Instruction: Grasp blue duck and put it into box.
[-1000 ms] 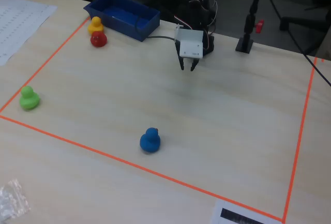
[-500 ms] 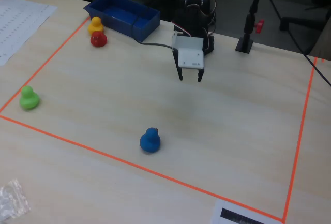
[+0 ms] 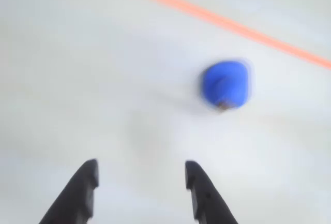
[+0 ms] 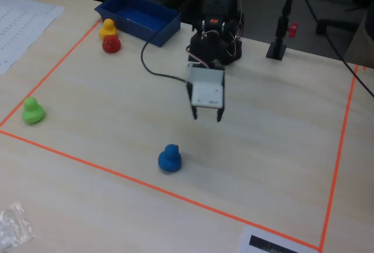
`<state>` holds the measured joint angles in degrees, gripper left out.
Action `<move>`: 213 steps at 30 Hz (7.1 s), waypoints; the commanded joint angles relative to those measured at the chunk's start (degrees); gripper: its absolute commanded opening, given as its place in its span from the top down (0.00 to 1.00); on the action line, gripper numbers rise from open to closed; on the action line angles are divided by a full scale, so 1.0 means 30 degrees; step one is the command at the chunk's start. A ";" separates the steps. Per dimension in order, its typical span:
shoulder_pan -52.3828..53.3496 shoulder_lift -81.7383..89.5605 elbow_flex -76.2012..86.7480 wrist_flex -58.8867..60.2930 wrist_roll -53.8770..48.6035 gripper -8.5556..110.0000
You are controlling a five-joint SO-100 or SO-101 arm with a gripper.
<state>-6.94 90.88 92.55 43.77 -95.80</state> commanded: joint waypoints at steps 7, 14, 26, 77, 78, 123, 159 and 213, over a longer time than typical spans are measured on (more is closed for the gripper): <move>0.2051 -0.6797 -0.8350 -0.1260 0.0322 0.74; 0.2490 -1.0430 -1.0342 -0.2168 0.0381 0.67; 0.3662 -1.3682 -1.1748 -0.4189 -0.0029 0.64; 1.1484 -0.3193 -1.0371 0.5771 0.3135 0.93; 1.2803 -0.2637 -1.0371 0.6211 0.3135 0.93; 3.7676 1.3037 1.6113 -0.3164 -0.5713 0.93; 0.9141 1.5527 0.8584 0.5010 0.2021 0.93; 0.3193 3.2930 2.8564 1.1133 0.1143 0.92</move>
<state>2.11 189.84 178.07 76.20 -92.37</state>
